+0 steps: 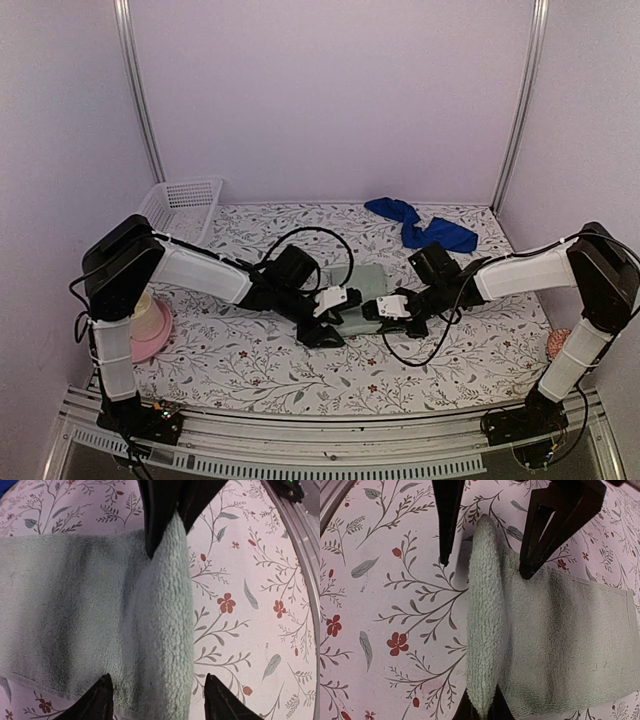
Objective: Roll the towels
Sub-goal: Roll the towel at the center of the board.
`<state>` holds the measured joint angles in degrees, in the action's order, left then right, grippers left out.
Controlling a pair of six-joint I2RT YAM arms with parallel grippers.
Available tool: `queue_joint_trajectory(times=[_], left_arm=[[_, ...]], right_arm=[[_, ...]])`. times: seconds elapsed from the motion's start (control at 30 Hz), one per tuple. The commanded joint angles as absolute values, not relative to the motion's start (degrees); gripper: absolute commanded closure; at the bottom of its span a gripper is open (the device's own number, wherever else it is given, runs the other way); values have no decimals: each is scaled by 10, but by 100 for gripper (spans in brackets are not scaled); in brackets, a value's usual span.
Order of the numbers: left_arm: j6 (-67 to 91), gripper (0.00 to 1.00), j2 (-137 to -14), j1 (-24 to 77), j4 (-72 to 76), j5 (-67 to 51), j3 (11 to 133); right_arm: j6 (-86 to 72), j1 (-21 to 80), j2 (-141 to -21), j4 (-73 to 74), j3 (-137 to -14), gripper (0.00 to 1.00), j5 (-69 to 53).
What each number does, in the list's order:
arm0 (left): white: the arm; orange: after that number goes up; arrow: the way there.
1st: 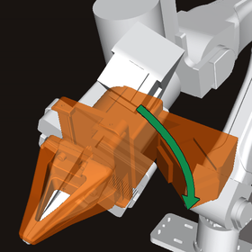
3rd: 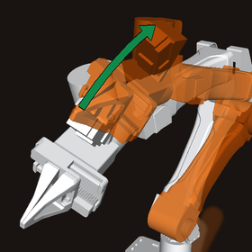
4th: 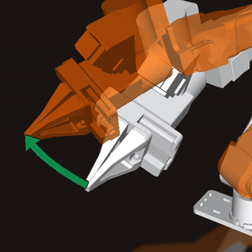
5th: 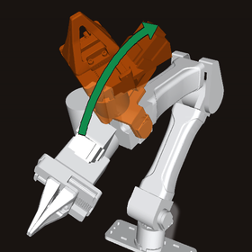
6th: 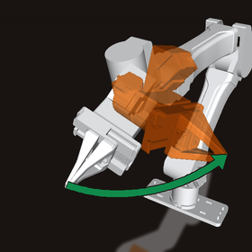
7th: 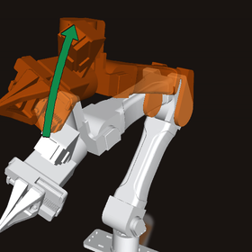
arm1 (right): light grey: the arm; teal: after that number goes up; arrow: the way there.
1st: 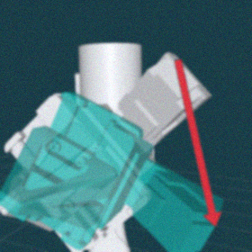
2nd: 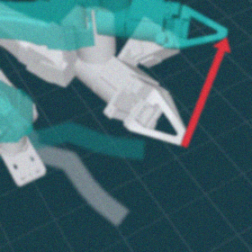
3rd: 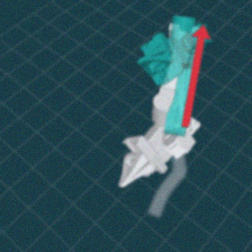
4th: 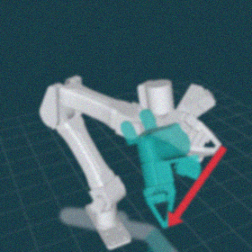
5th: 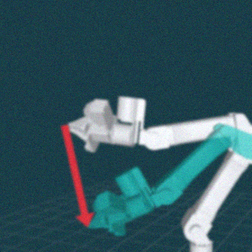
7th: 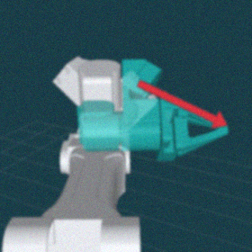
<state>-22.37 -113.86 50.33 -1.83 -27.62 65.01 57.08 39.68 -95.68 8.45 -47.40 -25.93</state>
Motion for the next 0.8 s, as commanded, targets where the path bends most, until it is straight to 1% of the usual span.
queue_joint_trajectory(times=[0.0,0.13,0.33,0.4,0.43,0.57,0.63,0.77], left_arm=[[-228,38,-1149,497,-28,-278,655],[-220,43,-1155,496,-23,-272,658],[-205,45,-1149,491,-1,-281,651],[-201,47,-1151,491,0,-282,654],[-199,49,-1151,492,1,-282,653],[-194,64,-1157,491,4,-280,652],[-192,66,-1160,491,4,-282,652],[-182,76,-1170,490,4,-282,658]], right_arm=[[539,369,-968,151,-505,97,-301],[533,358,-985,181,-520,97,-315],[520,356,-1020,214,-548,96,-315],[514,356,-1027,223,-555,96,-319],[512,354,-1029,226,-558,96,-323],[500,345,-1035,237,-567,96,-337],[499,338,-1037,244,-571,96,-344],[489,327,-1052,265,-587,96,-355]])
